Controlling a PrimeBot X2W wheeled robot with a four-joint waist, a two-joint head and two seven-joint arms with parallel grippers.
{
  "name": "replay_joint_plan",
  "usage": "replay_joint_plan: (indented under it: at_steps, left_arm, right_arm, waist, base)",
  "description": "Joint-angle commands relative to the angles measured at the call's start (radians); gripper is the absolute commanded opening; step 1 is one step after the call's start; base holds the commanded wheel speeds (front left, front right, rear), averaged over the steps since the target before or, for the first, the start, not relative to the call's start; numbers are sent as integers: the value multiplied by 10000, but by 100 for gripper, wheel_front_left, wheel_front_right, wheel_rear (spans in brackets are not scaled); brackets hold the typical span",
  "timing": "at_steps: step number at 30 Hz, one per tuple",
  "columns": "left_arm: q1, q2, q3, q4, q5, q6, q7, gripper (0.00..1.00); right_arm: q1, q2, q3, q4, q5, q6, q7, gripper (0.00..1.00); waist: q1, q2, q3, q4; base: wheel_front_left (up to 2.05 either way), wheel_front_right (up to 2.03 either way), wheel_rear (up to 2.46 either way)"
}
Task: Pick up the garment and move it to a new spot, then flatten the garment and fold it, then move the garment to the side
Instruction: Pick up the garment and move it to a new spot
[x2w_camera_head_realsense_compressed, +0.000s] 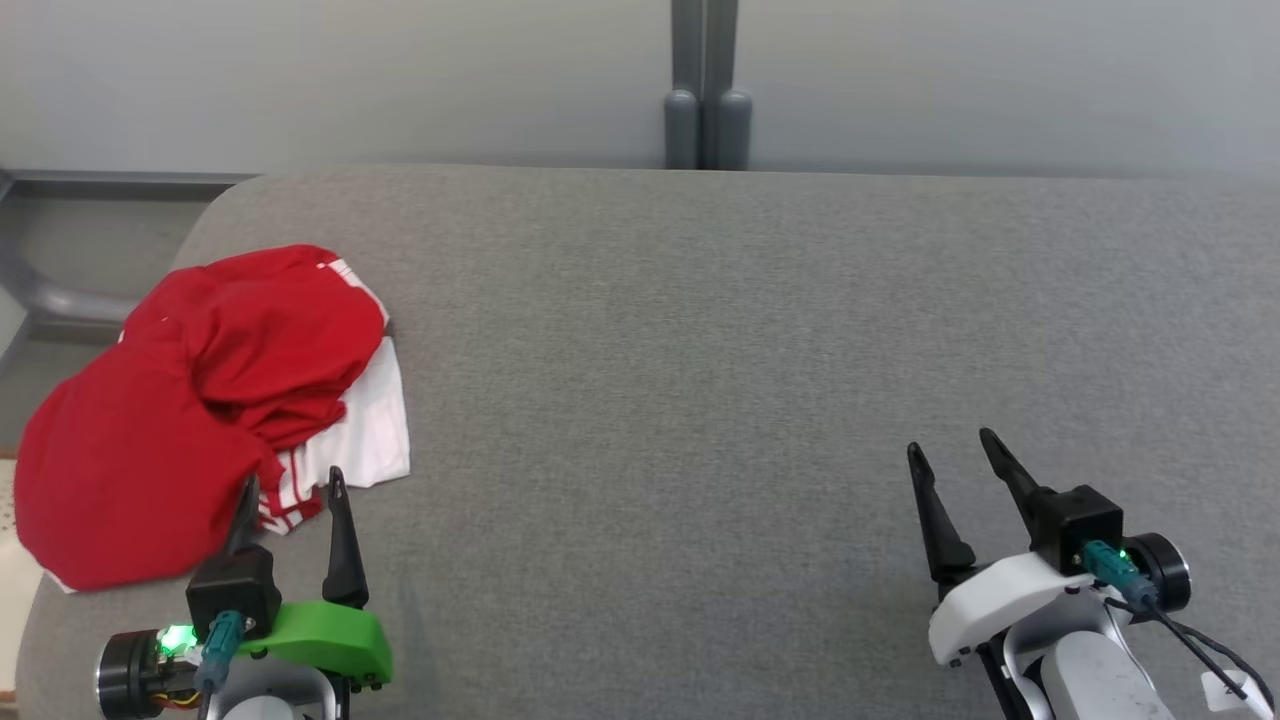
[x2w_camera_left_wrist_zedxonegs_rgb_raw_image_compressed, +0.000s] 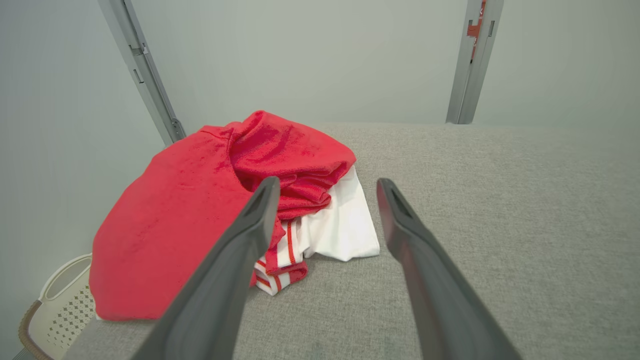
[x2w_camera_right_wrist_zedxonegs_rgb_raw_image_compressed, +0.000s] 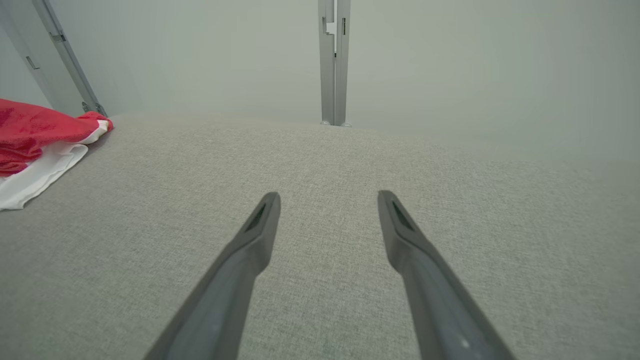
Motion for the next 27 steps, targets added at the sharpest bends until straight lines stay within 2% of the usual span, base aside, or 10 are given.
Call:
replay_joint_plan:
  at_steps: [1,9,14,19,23,27]
  left_arm:
    - [-83,39,57,30,189,84,-61,100]
    - [212,11,434,223,220,218,-107,100]
    - [381,-6,727,345,107,298,-105,100]
    - [499,-24,964,456,-21,257,-105,100]
    - [403,-34,1097,575,-188,206,-103,100]
    - [-64,-37,1235,836,-697,-125,-103,100]
  right_arm:
    - [-137,-22,116,-5,-230,4,-81,100]
    - [-330,-66,960,182,-215,4,-116,100]
    - [-484,-97,1505,300,-114,3,-116,100]
    - [-613,-123,1821,412,-17,3,-116,100]
    - [-686,-232,1927,427,3,3,-116,100]
    - [-827,-359,1951,393,-32,3,-116,100]
  waist:
    - [0,0,119,1007]
    - [0,0,155,2748]
    - [0,0,181,3405]
    - [0,0,251,3583]
    - [0,0,405,3466]
    - [0,0,720,3162]
  base:
    - [0,0,0]
    - [0,0,0]
    - [0,0,0]
    - [0,0,0]
    - [0,0,0]
    - [0,0,0]
